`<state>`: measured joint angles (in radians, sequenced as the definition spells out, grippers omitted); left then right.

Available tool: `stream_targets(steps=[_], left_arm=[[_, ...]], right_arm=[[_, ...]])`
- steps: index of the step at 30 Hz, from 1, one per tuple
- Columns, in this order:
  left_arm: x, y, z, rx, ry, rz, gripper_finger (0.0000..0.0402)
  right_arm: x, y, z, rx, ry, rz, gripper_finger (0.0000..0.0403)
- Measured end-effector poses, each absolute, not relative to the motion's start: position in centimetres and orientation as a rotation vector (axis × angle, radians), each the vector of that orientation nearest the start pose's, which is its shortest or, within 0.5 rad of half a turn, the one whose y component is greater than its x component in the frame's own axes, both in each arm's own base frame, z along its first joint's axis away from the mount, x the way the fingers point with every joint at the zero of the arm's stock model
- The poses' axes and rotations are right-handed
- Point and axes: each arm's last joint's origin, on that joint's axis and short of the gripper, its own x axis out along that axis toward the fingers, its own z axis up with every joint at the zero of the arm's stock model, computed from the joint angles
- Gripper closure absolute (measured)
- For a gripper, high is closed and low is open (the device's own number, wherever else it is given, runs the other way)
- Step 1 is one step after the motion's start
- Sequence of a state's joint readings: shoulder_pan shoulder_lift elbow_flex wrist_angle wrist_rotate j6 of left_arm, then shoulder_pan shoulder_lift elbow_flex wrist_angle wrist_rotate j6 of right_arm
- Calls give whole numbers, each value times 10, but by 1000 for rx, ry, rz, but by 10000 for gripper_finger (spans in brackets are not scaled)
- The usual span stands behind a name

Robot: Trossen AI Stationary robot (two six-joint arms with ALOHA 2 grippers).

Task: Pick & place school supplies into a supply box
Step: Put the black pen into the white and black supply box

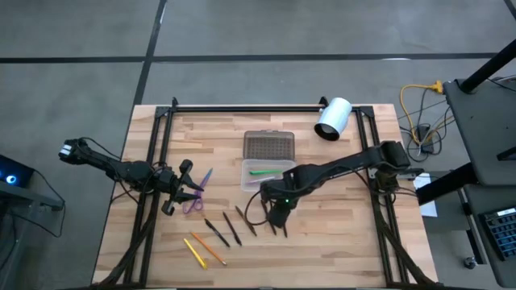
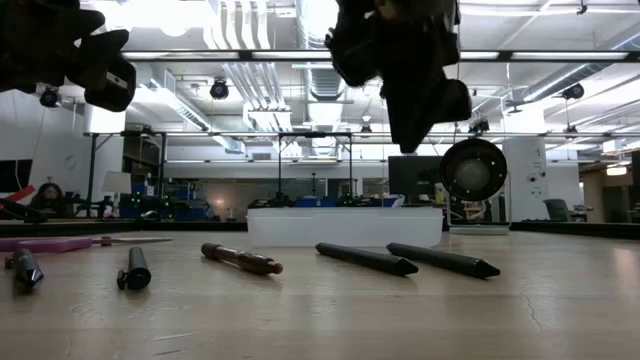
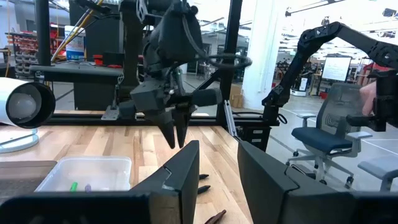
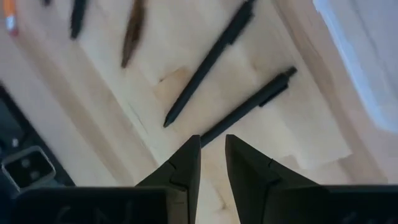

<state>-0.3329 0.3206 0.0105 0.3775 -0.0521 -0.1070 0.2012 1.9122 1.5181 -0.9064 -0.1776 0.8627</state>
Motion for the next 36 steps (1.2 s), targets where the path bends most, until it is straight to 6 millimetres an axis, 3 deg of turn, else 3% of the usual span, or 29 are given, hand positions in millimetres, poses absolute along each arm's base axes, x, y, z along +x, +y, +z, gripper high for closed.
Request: stream_targets(steps=[6,13,25,36], left_arm=[[112,-37,176,-119,-52,-284,306],[112,-37,176,-119,-52,-284,306],[112,-37,176,-119,-51,-284,306],[112,-37,176,-119,-52,-284,306]], right_arm=[[377,82,211,857,1373,-411,335],[379,81,202,914,1355,-549,319],[379,94,186,901,1315,-707,286],[379,105,169,867,1315,-769,282]])
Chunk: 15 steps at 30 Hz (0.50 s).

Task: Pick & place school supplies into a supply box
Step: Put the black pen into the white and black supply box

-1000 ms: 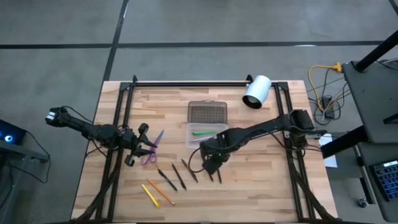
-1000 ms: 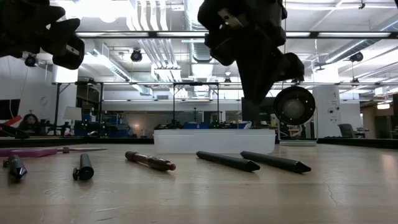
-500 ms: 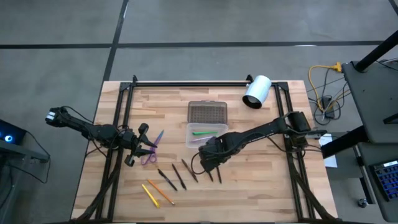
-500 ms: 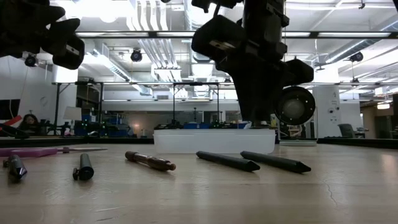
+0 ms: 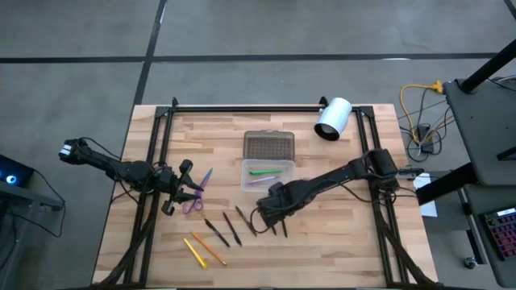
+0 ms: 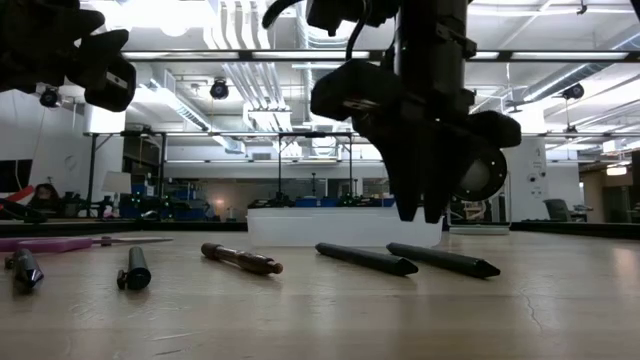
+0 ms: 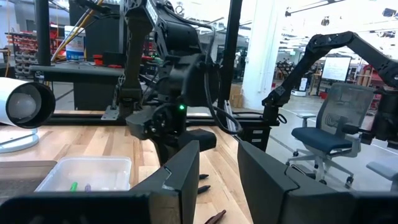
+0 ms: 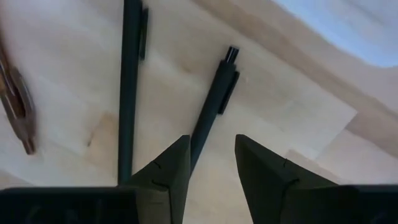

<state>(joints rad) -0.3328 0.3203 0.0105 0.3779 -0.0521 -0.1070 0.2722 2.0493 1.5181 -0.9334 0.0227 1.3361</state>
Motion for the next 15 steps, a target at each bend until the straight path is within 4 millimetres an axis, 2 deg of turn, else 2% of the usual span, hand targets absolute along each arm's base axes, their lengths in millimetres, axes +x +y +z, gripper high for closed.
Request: stream_targets(steps=[15], left_arm=[[112,-37,176,-119,-51,-284,306]], right_arm=[[385,116,140,845,1339,-786,293]])
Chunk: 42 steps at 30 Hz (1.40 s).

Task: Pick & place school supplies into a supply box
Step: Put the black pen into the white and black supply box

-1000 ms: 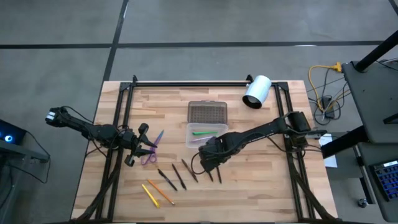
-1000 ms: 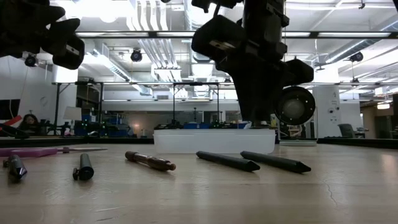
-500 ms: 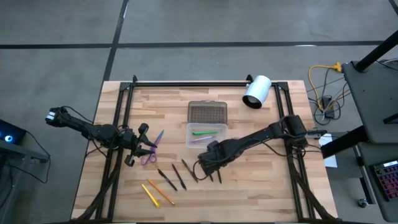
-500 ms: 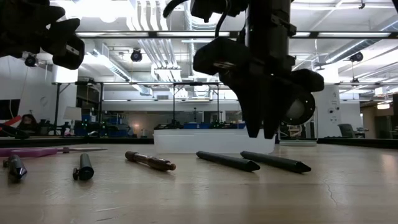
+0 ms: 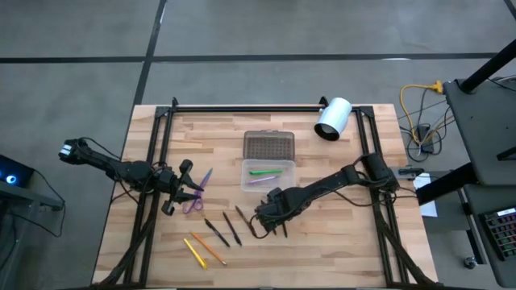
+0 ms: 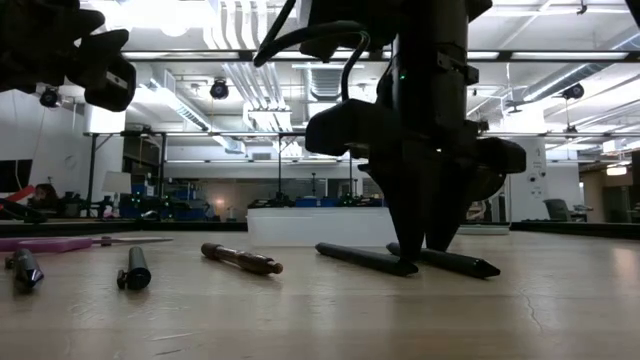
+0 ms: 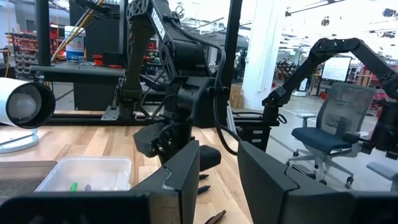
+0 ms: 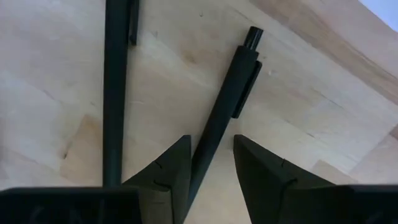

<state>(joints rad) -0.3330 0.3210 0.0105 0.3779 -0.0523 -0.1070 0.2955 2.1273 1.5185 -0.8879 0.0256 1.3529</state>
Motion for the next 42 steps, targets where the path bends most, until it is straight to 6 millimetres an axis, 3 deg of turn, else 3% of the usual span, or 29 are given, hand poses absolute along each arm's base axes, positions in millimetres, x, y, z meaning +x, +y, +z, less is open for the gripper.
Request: stream_targets(steps=[19,42], left_arm=[[112,-37,176,-119,-52,-284,306],[112,-37,176,-119,-51,-284,306]], right_arm=[[385,117,132,744,1427,-721,384],[375,124,149,586,1462,-573,389]])
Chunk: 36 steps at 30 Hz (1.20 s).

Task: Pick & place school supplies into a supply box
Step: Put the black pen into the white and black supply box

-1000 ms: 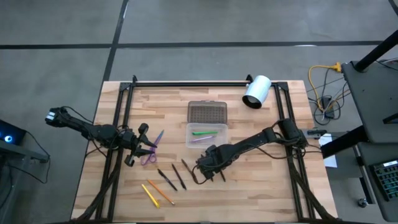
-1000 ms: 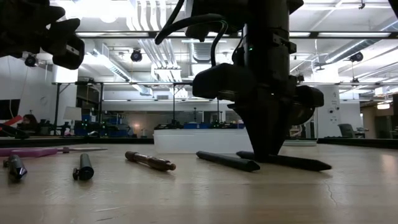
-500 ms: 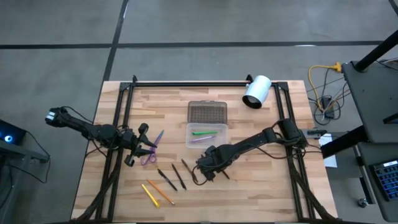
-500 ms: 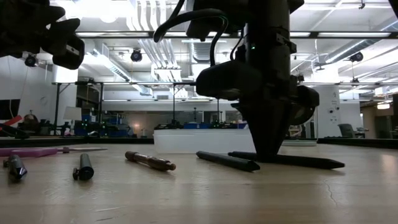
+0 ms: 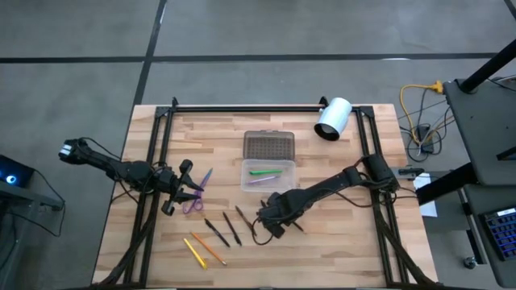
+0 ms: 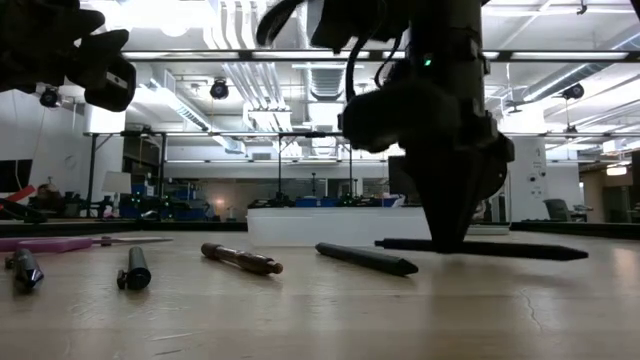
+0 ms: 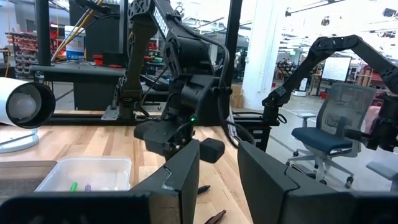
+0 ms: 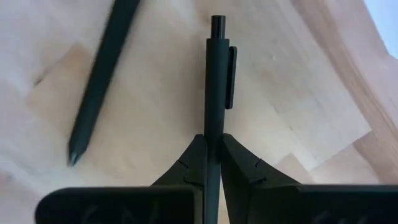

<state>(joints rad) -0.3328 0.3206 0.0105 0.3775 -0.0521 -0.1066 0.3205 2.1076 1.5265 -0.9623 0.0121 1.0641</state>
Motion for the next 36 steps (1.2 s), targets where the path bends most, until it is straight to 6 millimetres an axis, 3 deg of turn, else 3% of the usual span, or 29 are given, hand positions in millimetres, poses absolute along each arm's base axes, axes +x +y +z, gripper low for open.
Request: stream_targets(steps=[12,24,36], left_arm=[[112,-37,176,-119,-51,-284,306],[112,-37,176,-119,-52,-284,306],[112,-37,176,-119,-52,-284,306]], right_arm=[[365,140,180,428,1372,-450,390],[353,151,215,80,1192,-323,390],[355,154,221,-86,1115,-268,390]])
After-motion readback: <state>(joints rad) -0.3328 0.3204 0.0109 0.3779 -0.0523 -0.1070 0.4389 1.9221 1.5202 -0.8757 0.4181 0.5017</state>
